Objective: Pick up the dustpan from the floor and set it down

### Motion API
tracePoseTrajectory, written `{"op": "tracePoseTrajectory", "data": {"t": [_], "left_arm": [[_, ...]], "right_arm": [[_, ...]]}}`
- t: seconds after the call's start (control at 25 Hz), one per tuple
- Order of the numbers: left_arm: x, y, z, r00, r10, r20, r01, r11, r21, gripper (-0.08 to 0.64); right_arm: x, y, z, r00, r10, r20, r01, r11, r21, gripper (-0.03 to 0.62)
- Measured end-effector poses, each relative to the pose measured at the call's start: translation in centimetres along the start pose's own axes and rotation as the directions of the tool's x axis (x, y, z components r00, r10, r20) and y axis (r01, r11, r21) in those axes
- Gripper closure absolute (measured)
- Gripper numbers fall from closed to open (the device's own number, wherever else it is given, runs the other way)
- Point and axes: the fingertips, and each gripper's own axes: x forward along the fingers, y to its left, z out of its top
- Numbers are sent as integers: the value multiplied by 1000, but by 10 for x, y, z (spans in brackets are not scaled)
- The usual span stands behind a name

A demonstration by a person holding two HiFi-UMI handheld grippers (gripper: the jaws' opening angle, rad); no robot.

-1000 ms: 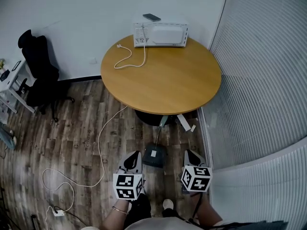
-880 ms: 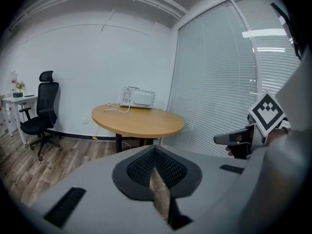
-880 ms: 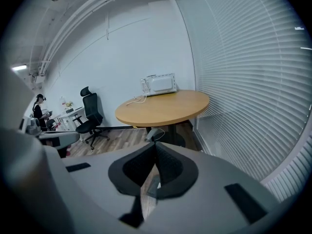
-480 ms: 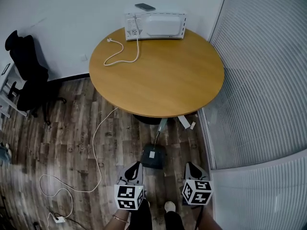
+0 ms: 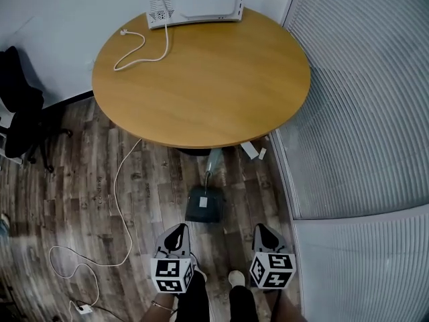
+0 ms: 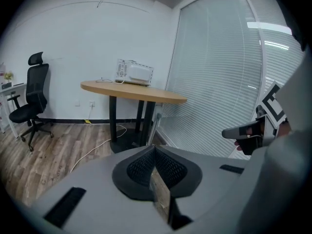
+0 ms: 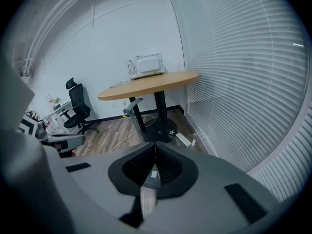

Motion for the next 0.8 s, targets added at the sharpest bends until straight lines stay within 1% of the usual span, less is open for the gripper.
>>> {"op": "tracePoseTrajectory", "data": {"t": [0.12, 0.24, 0.32, 0.44, 0.68, 0.76, 0.8], "left_arm": [[15, -3, -5, 1000, -11, 0, 11, 1000, -1, 543], [23, -9, -4, 998, -55, 14, 55, 998, -32, 543], [27, -11, -5, 997, -71, 12, 71, 996, -46, 541], [31, -11, -4, 998, -65, 13, 65, 997, -33, 541], [37, -12, -4, 996, -84, 14, 85, 996, -16, 540], [41, -12, -3, 996, -91, 14, 91, 996, -12, 524], [44, -13, -3, 995, -97, 14, 97, 995, -14, 485]], "right_arm": [[7, -6, -7, 1000, -11, -10, 11, 1000, 14, 560], [10, -11, -13, 999, -24, -22, 25, 999, 26, 560], [11, -13, -16, 999, -30, -28, 31, 999, 32, 560], [12, -15, -18, 999, -35, -33, 36, 999, 36, 560], [10, -21, -23, 998, -54, -40, 56, 997, 44, 560], [9, -24, -25, 997, -61, -43, 63, 997, 48, 560], [9, -26, -26, 997, -65, -45, 67, 996, 50, 560]]}}
